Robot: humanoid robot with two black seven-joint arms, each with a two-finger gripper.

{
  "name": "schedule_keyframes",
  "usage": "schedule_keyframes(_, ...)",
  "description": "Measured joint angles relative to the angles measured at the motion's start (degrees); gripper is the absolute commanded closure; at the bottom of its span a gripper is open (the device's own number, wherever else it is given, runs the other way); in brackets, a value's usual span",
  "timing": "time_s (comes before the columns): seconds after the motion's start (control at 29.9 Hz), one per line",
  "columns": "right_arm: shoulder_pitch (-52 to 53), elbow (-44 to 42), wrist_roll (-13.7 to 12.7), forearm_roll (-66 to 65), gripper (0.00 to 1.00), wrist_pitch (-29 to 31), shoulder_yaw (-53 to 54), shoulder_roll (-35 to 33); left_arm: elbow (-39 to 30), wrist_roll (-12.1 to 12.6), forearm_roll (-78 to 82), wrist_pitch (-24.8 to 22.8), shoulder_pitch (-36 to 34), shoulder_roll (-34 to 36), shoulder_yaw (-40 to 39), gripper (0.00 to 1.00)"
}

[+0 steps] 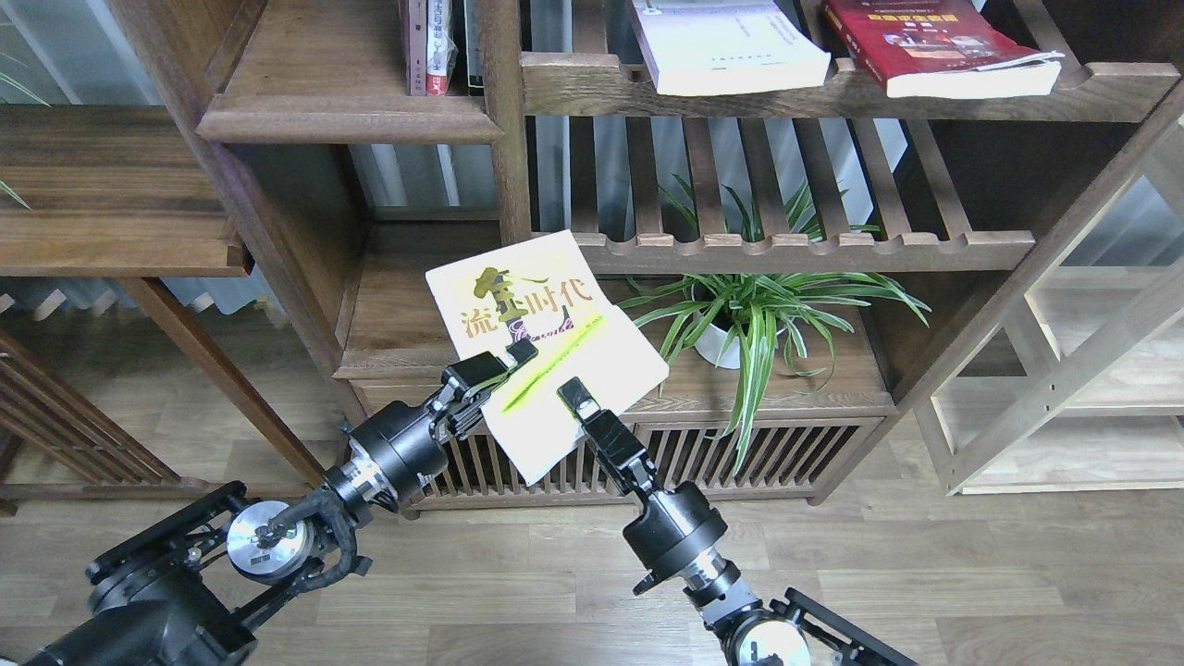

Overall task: Organize books on shelf
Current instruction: 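Grasp the book's edge with the left gripper beside the right gripper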

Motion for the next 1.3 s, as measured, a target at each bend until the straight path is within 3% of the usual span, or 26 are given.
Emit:
schedule_keyframes(0.3,0.2,0.0,-0.3,-0.1,0.06,-0.1,0.1,0.0,0.0,0.0,0.6,-0.1,0.0,1.5,-2.9,0.98)
schedule_keyframes(0.4,0.2,0.0,-0.3,-0.1,0.10,-0.1,0.1,0.0,0.0,0.0,0.6,-0.1,0.0,2.2,-2.9,0.98)
schedule_keyframes(0.6,0.1,0.0,-0.3,-0.1,0.48,-0.1,1.2,0.0,0.0,0.0,0.4,-0.1,0.0,2.8,-2.9,0.98)
schedule_keyframes(0.77,-0.1,0.0,-0.3,-0.1,0.96,0.0,1.4,0.0,0.1,0.0,0.4,-0.1,0.0,2.8,-2.9,0.98)
schedule_keyframes(0.9,-0.4,-0.4,-0.3,-0.1,0.98,0.0,1.5,0.0,0.1,0.0,0.4,0.0,0.0,2.8,-2.9,0.98)
schedule_keyframes(0.97,-0.4,-0.7,-0.3,-0.2,0.96,0.0,1.5,0.0,0.1,0.0,0.4,0.0,0.0,2.8,-2.9,0.98)
schedule_keyframes(1.04,-0.5,-1.1,-0.3,-0.2,0.84,0.0,1.5,0.0,0.1,0.0,0.4,0.0,0.0,2.8,-2.9,0.98)
schedule_keyframes(1.14,-0.5,-1.6,-0.3,-0.2,0.31,0.0,1.4,0.0,0.1,0.0,0.4,0.0,0.0,2.8,-2.9,0.98)
schedule_keyframes(1.17,-0.6,-1.7,-0.3,-0.3,0.20,0.0,1.2,0.0,0.2,0.0,0.4,0.1,0.0,2.8,-2.9,0.97)
schedule_keyframes(1.24,-0.6,-1.8,-0.6,-0.3,0.06,0.0,1.1,-0.1,0.2,0.0,0.4,0.1,0.0,2.9,-2.9,0.96)
schedule_keyframes(1.3,-0.6,-1.8,-0.8,-0.4,0.04,0.0,1.3,-0.1,0.2,0.0,0.4,0.1,0.0,2.9,-2.9,0.96)
